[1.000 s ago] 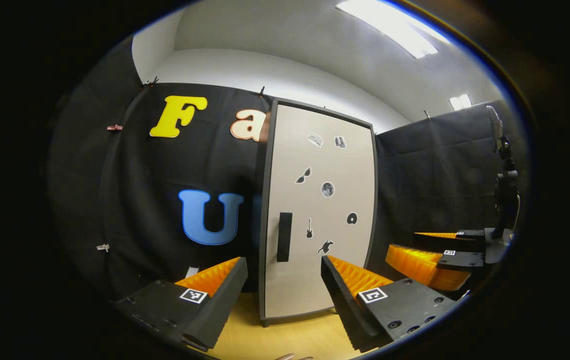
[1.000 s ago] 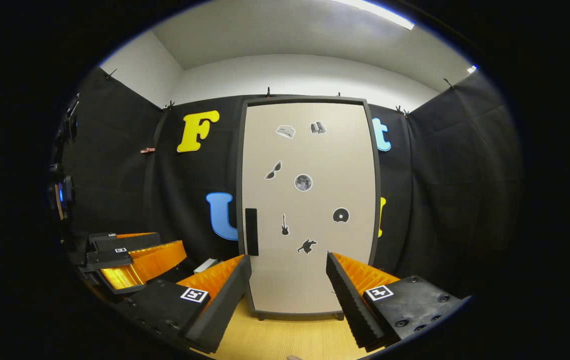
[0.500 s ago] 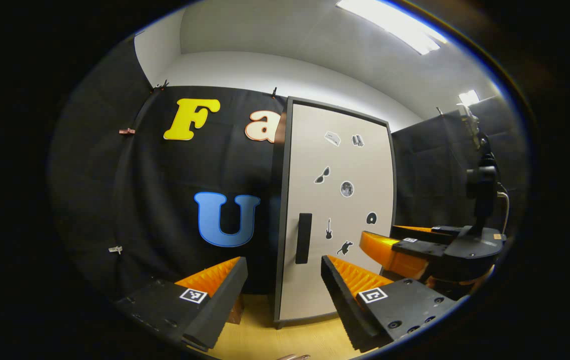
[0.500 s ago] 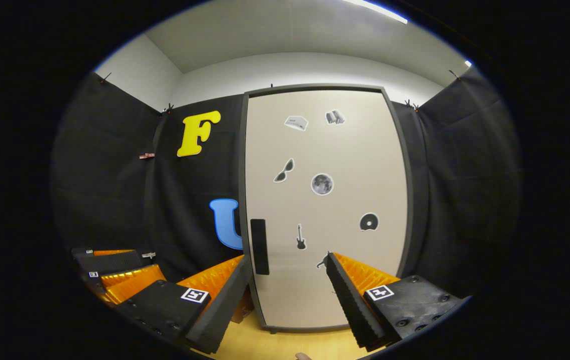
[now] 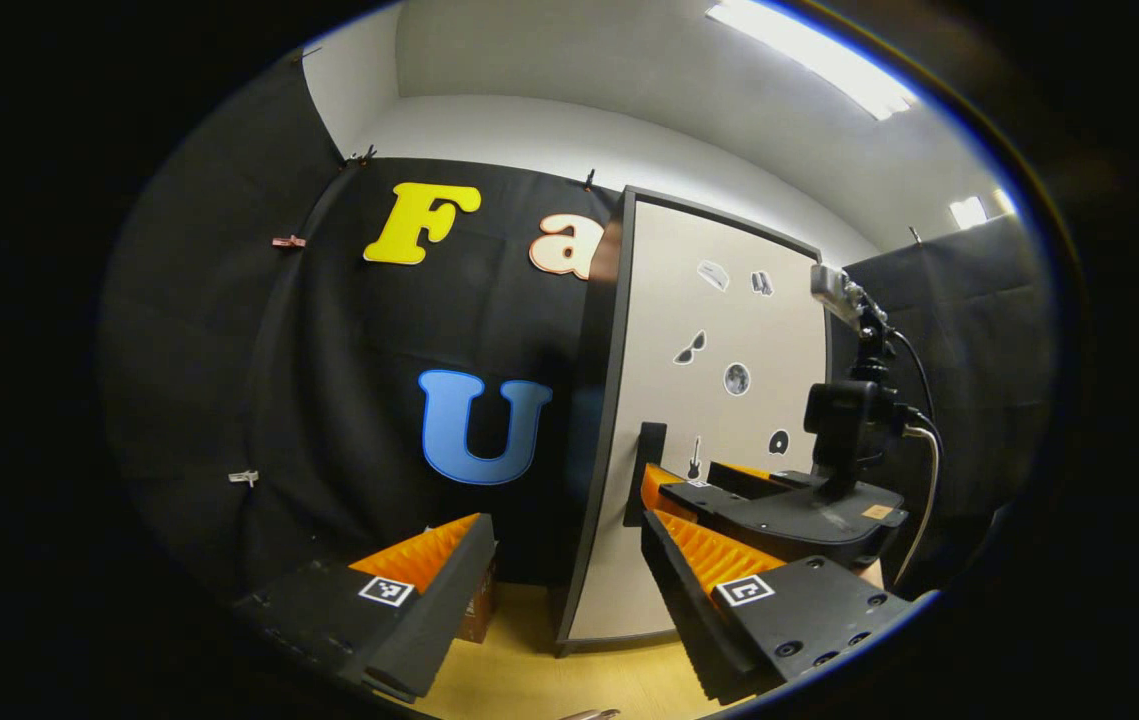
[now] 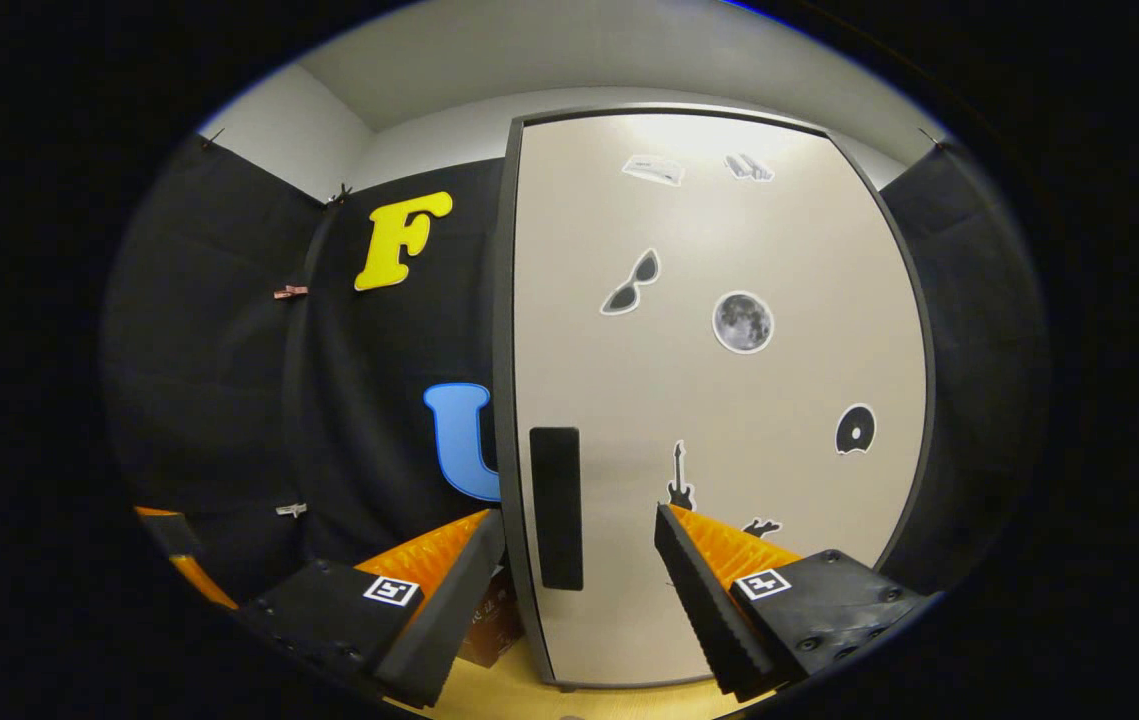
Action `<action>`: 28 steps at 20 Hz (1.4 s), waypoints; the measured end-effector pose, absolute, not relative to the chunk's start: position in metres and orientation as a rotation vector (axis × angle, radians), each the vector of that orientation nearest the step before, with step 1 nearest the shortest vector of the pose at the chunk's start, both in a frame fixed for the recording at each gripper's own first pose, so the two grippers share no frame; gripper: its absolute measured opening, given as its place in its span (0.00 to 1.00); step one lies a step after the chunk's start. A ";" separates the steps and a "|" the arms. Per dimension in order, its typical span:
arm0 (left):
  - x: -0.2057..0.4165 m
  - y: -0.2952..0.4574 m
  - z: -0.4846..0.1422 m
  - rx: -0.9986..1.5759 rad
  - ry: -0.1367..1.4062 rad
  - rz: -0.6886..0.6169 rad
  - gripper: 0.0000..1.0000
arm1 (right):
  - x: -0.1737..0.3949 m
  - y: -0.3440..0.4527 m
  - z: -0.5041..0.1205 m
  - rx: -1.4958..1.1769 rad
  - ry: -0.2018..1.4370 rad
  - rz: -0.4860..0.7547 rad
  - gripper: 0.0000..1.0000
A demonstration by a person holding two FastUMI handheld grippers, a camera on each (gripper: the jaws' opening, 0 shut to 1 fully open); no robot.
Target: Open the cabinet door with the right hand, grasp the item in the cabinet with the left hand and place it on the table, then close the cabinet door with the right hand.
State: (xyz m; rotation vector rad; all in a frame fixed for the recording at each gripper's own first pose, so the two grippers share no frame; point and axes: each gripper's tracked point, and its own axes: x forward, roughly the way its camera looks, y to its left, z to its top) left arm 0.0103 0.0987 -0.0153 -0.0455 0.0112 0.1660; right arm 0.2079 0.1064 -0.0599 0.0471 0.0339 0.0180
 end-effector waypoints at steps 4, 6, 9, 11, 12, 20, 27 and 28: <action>0.009 0.113 -0.020 -0.047 0.024 0.185 0.93 | 0.233 0.112 -0.067 0.029 0.021 -0.014 0.98; 0.009 0.117 -0.025 -0.047 0.039 0.182 0.93 | 0.242 0.115 -0.072 0.013 0.021 -0.031 0.98; 0.007 0.122 -0.027 -0.053 0.045 0.177 0.93 | 0.251 0.120 -0.078 -0.010 0.021 -0.062 0.87; 0.003 0.129 -0.028 -0.055 0.046 0.182 0.93 | 0.256 0.112 -0.082 -0.057 0.027 -0.119 0.75; 0.002 0.133 -0.028 -0.055 0.045 0.192 0.93 | 0.257 0.116 -0.082 -0.061 0.028 -0.117 0.50; -0.021 0.154 -0.028 -0.091 0.034 0.245 0.93 | 0.257 0.114 -0.082 -0.051 0.025 -0.141 0.20; -0.041 0.167 -0.013 -0.026 0.027 0.268 0.93 | 0.236 0.118 -0.082 -0.052 0.068 -0.069 0.20; -0.037 0.163 -0.013 -0.033 0.027 0.247 0.93 | 0.232 0.118 -0.080 -0.056 0.076 -0.055 0.20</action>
